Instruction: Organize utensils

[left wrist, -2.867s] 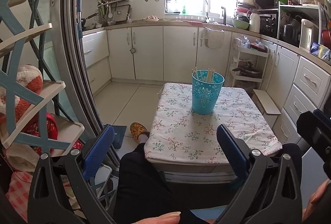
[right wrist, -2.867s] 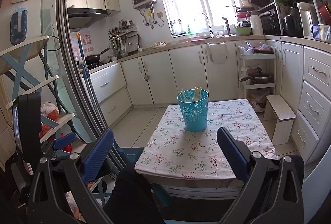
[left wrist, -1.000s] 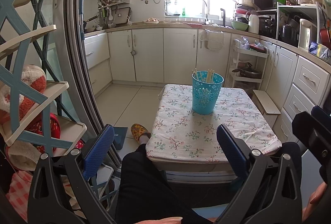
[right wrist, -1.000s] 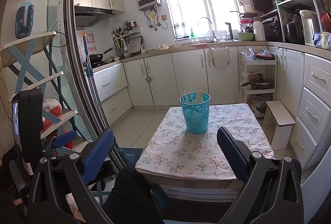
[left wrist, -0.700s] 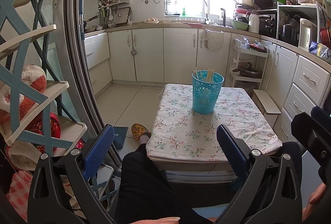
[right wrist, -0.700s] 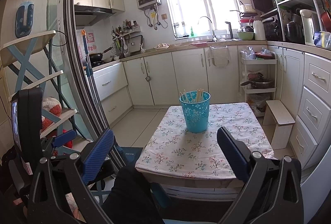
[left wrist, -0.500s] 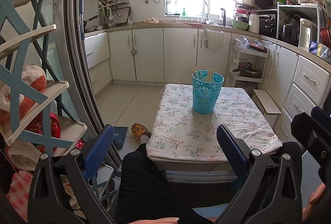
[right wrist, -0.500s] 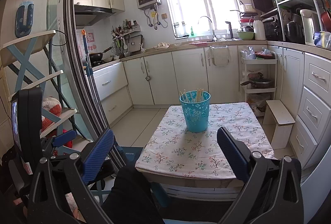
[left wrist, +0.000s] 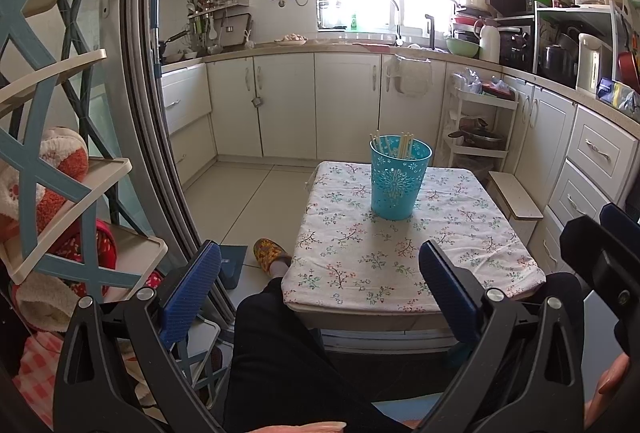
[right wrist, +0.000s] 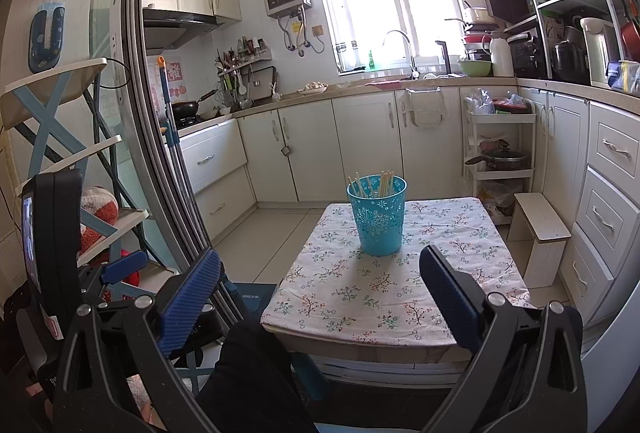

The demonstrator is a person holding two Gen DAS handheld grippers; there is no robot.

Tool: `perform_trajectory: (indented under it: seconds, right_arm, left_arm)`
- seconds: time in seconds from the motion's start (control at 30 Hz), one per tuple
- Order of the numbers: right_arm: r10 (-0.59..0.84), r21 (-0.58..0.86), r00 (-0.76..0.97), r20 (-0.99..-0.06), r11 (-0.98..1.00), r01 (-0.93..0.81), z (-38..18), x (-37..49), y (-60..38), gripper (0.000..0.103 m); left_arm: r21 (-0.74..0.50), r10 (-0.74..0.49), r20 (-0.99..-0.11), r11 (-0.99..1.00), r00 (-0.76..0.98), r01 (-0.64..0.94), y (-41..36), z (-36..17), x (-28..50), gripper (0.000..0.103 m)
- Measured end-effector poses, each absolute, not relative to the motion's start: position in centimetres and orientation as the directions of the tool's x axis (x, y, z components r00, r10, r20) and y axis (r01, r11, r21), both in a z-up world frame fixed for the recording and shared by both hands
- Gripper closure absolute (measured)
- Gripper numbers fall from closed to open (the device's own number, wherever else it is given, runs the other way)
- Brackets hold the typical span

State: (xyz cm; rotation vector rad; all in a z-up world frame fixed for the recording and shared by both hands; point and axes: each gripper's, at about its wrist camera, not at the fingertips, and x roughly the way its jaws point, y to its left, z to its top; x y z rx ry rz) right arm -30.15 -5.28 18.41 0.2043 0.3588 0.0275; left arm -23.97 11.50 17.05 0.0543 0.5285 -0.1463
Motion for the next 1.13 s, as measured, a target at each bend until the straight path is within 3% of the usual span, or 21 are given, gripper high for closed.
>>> perform_trajectory:
  seconds: [0.53, 0.67, 0.87, 0.97, 1.13]
  right_arm:
    - [0.064, 0.204, 0.935, -0.348, 0.979, 0.009, 18.4, -30.1, -5.4, 0.007]
    - [0.065, 0.208, 0.935, -0.35, 0.978, 0.01, 18.2, -30.2, -5.6, 0.007]
    - [0.044, 0.206, 0.944, -0.327, 0.978, 0.025, 18.2, -30.5, -6.3, 0.007]
    - [0.014, 0.201, 0.952, -0.306, 0.978, 0.05, 18.4, -30.4, -7.3, 0.007]
    - [-0.041, 0.192, 0.929, -0.369, 0.974, 0.119, 17.1, -27.6, -10.0, 0.007]
  left_arm:
    - [0.016, -0.126, -0.504, 0.988, 0.855, 0.155, 11.5, 17.1, -24.1, 0.008]
    - [-0.069, -0.259, -0.518, 0.963, 0.815, 0.261, 11.7, 16.6, -23.8, 0.008]
    - [0.018, -0.198, -0.48, 0.972, 0.854, 0.236, 11.5, 16.9, -24.5, 0.008]
    - [0.008, -0.197, -0.506, 0.973, 0.84, 0.232, 11.5, 16.8, -23.4, 0.008]
    - [-0.013, -0.192, -0.551, 0.975, 0.812, 0.222, 11.1, 16.0, -20.5, 0.008]
